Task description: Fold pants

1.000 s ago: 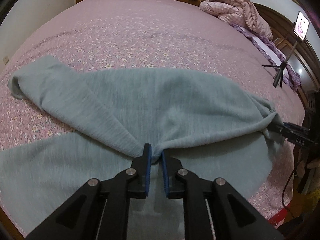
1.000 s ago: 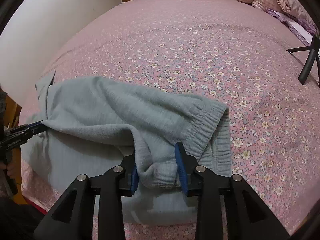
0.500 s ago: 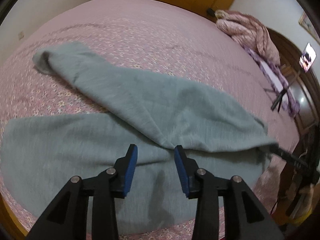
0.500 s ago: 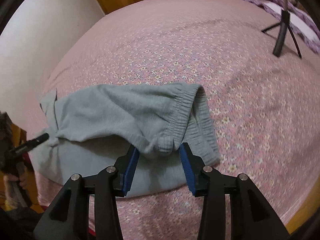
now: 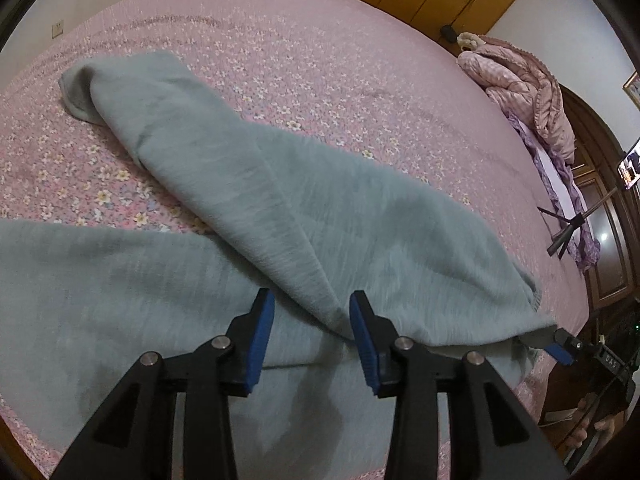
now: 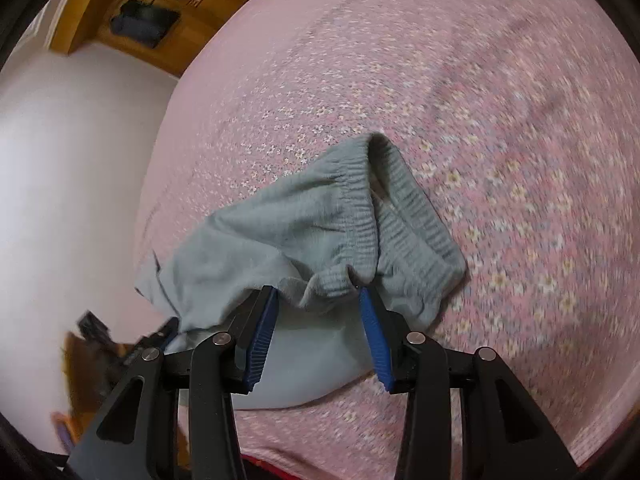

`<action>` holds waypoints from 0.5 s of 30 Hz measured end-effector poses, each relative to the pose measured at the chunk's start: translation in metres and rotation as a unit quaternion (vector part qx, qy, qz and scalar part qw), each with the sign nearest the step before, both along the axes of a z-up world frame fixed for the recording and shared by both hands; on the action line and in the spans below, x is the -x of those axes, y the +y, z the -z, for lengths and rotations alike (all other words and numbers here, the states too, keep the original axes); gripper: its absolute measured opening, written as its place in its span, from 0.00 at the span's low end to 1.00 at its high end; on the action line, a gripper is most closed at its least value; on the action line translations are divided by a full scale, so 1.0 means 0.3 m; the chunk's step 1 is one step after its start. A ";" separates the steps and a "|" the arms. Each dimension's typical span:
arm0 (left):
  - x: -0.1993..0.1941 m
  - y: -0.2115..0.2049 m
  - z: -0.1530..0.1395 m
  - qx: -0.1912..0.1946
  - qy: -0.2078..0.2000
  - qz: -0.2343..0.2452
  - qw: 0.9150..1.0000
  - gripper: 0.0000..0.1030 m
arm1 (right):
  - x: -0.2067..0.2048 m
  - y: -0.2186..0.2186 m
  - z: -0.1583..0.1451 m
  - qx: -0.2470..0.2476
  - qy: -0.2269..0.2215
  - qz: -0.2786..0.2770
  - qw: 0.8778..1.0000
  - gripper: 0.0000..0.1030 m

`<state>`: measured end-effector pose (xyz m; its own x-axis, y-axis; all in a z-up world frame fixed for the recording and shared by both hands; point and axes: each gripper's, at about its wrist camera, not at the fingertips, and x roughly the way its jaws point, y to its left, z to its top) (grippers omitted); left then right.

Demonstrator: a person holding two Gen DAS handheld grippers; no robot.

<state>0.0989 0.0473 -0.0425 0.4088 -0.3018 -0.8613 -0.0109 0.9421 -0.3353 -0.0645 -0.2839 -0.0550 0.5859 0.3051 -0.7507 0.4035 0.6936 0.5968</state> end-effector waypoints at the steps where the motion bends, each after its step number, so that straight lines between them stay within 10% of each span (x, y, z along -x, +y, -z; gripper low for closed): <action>1: -0.001 -0.002 0.004 -0.001 0.002 0.000 1.000 0.40 | 0.010 -0.008 -0.007 -0.007 -0.001 0.008 1.000 0.43; 15: -0.013 0.016 0.023 0.015 0.000 0.004 1.000 0.41 | -0.069 -0.041 0.061 -0.096 0.043 0.080 0.991 0.59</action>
<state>0.1027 0.0520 -0.0494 0.4058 -0.3308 -0.8520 -0.0040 0.9316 -0.3636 -0.0439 -0.2963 -0.0733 0.5746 0.3554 -0.7372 0.5542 0.4939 0.6701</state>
